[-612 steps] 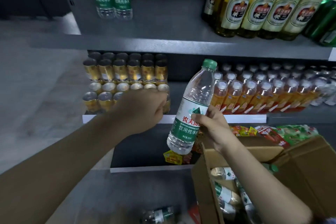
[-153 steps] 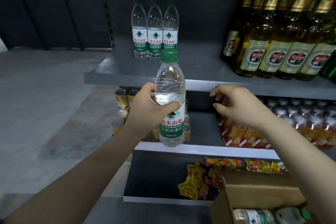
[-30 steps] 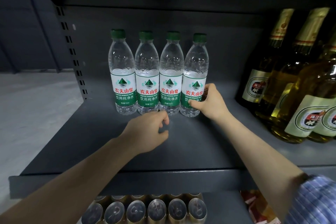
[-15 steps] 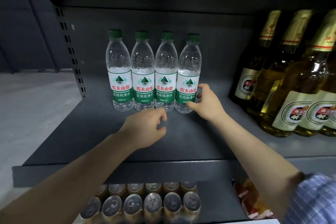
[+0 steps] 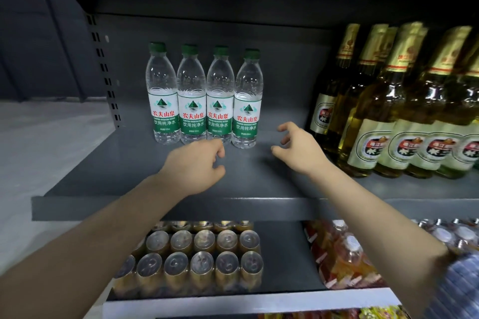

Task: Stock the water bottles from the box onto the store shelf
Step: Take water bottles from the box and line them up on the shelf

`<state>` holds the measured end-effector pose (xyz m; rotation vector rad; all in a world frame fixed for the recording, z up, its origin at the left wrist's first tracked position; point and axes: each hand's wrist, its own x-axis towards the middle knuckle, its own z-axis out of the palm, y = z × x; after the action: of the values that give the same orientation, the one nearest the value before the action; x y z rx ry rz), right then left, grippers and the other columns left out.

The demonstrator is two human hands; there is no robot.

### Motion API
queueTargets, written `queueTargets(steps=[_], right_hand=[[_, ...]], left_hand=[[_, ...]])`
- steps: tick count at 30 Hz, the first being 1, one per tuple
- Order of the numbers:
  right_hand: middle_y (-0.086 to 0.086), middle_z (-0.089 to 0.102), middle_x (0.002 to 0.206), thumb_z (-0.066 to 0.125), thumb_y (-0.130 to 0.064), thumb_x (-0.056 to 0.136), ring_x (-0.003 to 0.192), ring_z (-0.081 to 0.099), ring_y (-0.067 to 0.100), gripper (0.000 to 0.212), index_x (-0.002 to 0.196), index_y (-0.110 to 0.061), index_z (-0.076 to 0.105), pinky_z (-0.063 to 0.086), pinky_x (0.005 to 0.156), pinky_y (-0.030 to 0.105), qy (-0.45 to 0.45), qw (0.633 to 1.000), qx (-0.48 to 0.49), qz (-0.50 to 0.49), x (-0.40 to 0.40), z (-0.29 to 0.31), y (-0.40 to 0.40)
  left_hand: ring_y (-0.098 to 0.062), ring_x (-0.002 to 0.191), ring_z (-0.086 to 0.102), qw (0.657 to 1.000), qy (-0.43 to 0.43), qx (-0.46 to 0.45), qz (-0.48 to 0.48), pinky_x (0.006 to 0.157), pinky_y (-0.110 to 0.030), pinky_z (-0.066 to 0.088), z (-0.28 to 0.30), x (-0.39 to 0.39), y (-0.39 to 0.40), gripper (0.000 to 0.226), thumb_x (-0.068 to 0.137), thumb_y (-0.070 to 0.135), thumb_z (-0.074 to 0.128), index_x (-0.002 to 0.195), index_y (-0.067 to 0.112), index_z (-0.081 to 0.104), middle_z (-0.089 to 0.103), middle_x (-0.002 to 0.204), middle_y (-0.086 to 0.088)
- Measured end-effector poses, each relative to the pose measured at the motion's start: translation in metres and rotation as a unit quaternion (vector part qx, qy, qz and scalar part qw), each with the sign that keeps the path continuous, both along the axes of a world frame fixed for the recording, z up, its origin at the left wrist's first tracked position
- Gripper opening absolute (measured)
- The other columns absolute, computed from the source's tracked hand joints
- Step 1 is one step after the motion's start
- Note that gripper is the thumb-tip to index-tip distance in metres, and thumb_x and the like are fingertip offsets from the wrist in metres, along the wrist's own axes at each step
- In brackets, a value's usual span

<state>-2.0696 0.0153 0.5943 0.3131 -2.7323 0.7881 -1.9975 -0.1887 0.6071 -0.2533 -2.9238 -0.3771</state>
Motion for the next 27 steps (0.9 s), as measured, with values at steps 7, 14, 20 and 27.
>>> queueTargets(steps=[7,14,20,27], right_hand=[[0.0,0.055,0.084,0.06,-0.022,0.081,0.087,0.057,0.023,0.039,0.118,-0.012,0.05,0.045,0.078,0.033,0.026,0.999,0.011,0.039,0.048,0.002,0.017],[-0.003,0.055,0.078,0.06,-0.021,0.082,0.076,0.053,0.017,0.034,0.114,-0.013,0.052,0.043,0.072,0.032,0.022,0.997,0.016,0.065,0.089,0.001,0.039],[-0.004,0.057,0.078,0.06,-0.021,0.082,0.076,0.054,0.015,0.033,0.114,-0.015,0.053,0.044,0.07,0.03,0.01,0.997,0.015,0.077,0.118,-0.01,0.043],[-0.003,0.058,0.08,0.06,-0.021,0.082,0.081,0.056,0.017,0.03,0.111,-0.014,0.055,0.044,0.072,0.03,-0.008,0.997,0.013,0.069,0.153,-0.024,0.053]], left_hand=[[-0.019,0.102,0.053,1.0,0.01,0.007,0.024,0.08,-0.032,0.043,-0.005,0.044,0.029,0.022,0.088,0.025,0.048,0.11,0.021,0.049,0.057,0.108,0.003],[-0.019,0.101,0.054,1.0,0.011,-0.003,0.026,0.076,-0.031,0.042,-0.012,0.083,0.056,0.022,0.088,0.024,0.048,0.109,0.022,0.05,0.058,0.108,0.004],[-0.02,0.098,0.055,0.999,0.02,0.019,0.025,0.074,-0.03,0.042,-0.022,0.111,0.068,0.021,0.087,0.024,0.049,0.108,0.022,0.051,0.06,0.105,0.005],[-0.019,0.091,0.057,1.0,0.003,0.018,0.003,0.067,-0.031,0.043,-0.04,0.145,0.077,0.013,0.086,0.021,0.05,0.099,0.022,0.052,0.061,0.094,0.005]])
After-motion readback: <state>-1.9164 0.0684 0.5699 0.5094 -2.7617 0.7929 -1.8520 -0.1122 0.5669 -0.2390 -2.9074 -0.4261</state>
